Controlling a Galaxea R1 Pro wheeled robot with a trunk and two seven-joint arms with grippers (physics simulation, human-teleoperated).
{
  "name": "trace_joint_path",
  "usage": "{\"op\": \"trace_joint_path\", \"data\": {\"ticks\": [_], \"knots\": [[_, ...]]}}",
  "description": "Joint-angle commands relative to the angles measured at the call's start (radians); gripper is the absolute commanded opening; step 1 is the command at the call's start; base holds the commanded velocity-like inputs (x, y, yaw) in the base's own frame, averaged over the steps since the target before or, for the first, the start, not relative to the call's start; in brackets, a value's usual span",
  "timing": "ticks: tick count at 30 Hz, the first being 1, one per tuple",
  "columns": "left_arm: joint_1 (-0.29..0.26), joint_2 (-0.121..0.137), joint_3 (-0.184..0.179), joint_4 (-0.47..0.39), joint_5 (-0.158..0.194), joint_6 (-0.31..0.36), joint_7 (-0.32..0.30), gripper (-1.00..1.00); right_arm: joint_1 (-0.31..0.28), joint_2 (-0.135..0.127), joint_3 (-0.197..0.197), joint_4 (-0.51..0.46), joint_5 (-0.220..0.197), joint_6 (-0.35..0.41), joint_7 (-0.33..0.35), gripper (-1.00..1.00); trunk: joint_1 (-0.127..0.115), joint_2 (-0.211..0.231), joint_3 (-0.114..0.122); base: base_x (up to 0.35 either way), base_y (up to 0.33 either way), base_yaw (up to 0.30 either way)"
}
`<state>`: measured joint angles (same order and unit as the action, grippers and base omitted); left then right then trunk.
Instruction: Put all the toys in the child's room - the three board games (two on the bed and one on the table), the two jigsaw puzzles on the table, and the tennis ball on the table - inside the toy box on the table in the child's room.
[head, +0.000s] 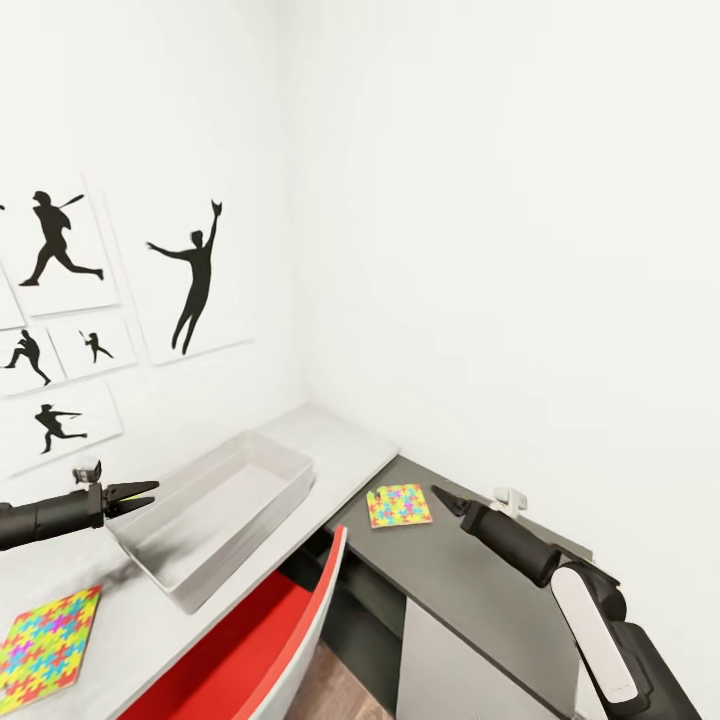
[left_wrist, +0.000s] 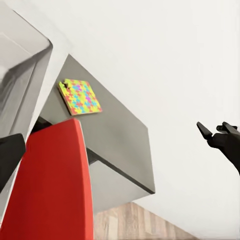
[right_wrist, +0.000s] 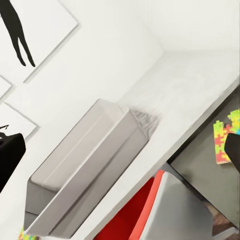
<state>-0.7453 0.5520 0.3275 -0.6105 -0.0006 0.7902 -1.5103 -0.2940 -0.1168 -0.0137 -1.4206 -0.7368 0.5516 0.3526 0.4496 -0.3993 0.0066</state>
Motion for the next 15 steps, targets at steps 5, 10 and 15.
{"op": "trace_joint_path", "data": {"ticks": [5,10,15], "knots": [[0.000,0.000,0.000,0.000,0.000,0.011,-0.004,1.00,-0.001,0.000,-0.002,0.000,-0.004,0.007,0.002,1.00,0.000,-0.001,0.006,0.000,0.000,-0.220],[0.000,0.000,0.000,0.000,0.000,0.010,-0.004,1.00,-0.001,0.000,-0.002,0.000,-0.004,0.006,0.002,1.00,0.000,-0.001,0.011,0.000,0.000,-0.215],[0.000,-0.001,-0.001,0.000,0.000,0.010,-0.004,1.00,-0.001,0.000,-0.002,-0.001,-0.004,0.005,0.002,1.00,0.000,-0.001,0.014,0.000,0.000,-0.093]]}}
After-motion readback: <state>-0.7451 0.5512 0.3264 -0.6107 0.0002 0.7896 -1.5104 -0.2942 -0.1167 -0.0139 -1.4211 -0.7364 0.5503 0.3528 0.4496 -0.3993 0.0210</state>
